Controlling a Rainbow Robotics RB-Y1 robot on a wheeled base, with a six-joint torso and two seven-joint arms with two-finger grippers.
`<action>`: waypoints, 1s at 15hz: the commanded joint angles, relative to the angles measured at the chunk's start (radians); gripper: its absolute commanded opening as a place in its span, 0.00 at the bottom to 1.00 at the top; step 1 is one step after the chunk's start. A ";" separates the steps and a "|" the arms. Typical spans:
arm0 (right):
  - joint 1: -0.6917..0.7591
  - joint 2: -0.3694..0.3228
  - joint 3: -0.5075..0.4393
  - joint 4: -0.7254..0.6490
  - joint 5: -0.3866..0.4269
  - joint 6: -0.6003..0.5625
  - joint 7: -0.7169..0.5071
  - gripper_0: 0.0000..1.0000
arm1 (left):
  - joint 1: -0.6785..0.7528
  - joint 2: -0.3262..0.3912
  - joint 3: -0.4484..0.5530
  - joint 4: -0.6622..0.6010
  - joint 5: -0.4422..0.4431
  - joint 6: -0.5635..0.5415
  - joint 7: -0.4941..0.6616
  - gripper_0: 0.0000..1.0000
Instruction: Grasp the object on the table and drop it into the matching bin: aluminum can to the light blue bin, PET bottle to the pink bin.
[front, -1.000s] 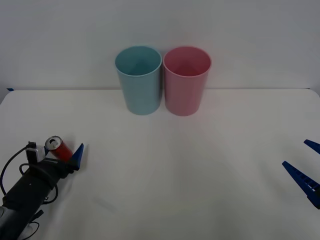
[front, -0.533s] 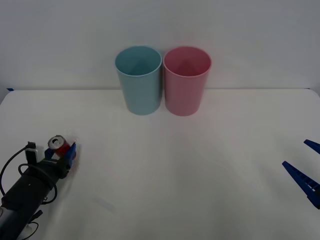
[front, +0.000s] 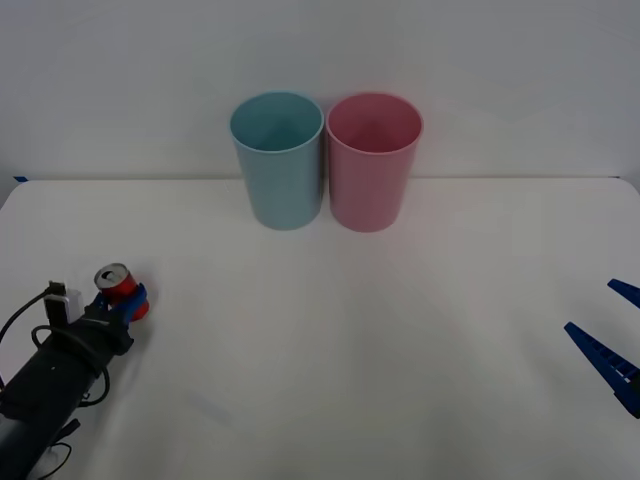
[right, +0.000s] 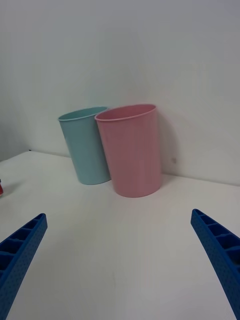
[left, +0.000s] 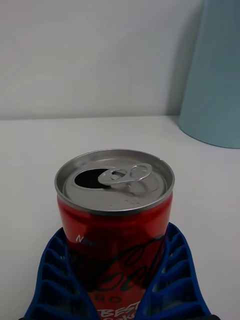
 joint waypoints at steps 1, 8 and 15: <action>0.000 0.000 0.000 0.000 0.000 0.000 0.000 1.00 | 0.002 0.018 0.000 -0.015 0.018 -0.026 0.011 0.00; 0.000 0.000 0.000 0.000 0.000 0.000 0.000 1.00 | 0.103 0.029 0.000 -0.274 0.039 -0.030 0.141 0.00; 0.000 0.000 0.000 0.000 0.000 0.000 0.000 1.00 | 0.135 0.029 0.005 -0.532 -0.050 -0.032 0.451 0.00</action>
